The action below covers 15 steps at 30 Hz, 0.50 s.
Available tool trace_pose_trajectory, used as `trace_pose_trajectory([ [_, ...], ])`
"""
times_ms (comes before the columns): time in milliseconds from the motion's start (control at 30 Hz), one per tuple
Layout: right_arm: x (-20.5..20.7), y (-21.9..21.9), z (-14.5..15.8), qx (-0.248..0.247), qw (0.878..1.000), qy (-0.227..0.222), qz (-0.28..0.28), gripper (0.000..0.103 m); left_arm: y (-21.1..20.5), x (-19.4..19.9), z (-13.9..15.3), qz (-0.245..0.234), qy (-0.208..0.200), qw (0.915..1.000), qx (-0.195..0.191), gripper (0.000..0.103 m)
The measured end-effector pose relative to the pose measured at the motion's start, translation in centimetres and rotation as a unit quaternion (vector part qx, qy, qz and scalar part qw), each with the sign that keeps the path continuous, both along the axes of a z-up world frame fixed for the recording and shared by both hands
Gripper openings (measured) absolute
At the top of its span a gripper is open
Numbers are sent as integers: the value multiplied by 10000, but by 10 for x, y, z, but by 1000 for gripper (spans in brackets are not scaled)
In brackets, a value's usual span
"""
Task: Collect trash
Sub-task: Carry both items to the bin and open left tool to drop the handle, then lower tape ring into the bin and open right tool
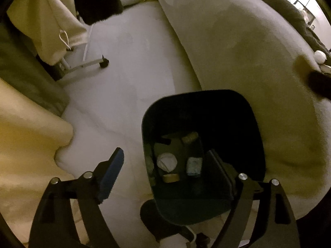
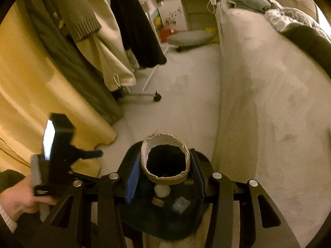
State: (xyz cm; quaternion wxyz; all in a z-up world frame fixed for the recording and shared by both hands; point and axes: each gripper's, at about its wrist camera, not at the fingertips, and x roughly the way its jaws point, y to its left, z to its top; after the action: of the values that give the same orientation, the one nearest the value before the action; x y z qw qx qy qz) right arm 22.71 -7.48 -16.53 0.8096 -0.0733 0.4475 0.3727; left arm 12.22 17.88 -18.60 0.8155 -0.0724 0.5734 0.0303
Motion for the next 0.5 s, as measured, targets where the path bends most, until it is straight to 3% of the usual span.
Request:
trace_pose_trajectory([
  [200,0,11,-19,-278,9995,108,57,47,-3,-8,30,-87,-490,9988,31,94],
  [500,1,33,-52,-787,9965,254,141,47,2,-18,64,-156,-965,9952,34,96],
])
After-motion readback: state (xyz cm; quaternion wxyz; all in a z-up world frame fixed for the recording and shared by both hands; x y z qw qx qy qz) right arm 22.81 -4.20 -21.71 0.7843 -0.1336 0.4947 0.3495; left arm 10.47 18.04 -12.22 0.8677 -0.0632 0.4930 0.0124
